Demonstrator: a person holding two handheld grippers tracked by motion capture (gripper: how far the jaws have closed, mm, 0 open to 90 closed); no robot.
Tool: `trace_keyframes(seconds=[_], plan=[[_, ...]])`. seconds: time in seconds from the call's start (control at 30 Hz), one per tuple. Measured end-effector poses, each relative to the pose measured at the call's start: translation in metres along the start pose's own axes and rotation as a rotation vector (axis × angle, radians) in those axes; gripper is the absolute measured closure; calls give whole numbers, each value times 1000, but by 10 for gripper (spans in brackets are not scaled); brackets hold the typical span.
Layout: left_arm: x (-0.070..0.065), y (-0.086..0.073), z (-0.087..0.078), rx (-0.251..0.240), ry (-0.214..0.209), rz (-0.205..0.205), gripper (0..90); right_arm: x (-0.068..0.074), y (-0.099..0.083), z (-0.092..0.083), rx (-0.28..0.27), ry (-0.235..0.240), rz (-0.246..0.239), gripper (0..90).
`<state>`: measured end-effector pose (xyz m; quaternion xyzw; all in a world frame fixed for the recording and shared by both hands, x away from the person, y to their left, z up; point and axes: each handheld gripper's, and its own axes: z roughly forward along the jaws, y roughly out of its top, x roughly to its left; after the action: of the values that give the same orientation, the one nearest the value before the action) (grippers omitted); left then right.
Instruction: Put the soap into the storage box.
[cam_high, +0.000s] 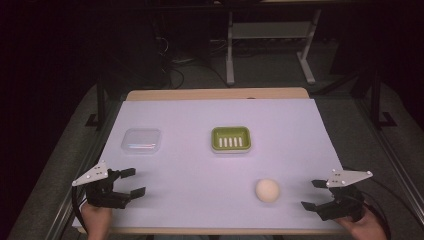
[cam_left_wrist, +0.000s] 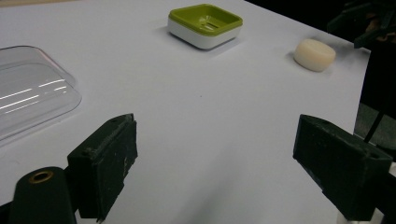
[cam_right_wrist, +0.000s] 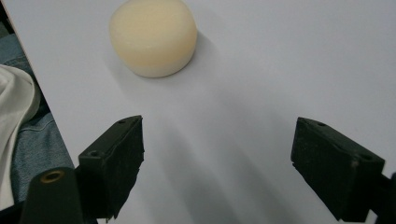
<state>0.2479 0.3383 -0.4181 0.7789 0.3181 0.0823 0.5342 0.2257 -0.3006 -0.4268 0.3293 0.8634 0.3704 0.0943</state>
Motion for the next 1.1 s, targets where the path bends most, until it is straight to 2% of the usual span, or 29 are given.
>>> trace_keyframes(seconds=[0.1,0.5,0.7,1.1], plan=[[0,0,0,-3,-5,-10,130,1,2,2,10,11,-5,163],[-1,1,-1,-2,-6,4,130,6,9,7,39,14,-19,162],[-1,2,0,-1,-7,13,130,7,16,7,26,25,-6,155],[-2,3,2,10,-16,28,130,15,32,8,1,49,-38,146]])
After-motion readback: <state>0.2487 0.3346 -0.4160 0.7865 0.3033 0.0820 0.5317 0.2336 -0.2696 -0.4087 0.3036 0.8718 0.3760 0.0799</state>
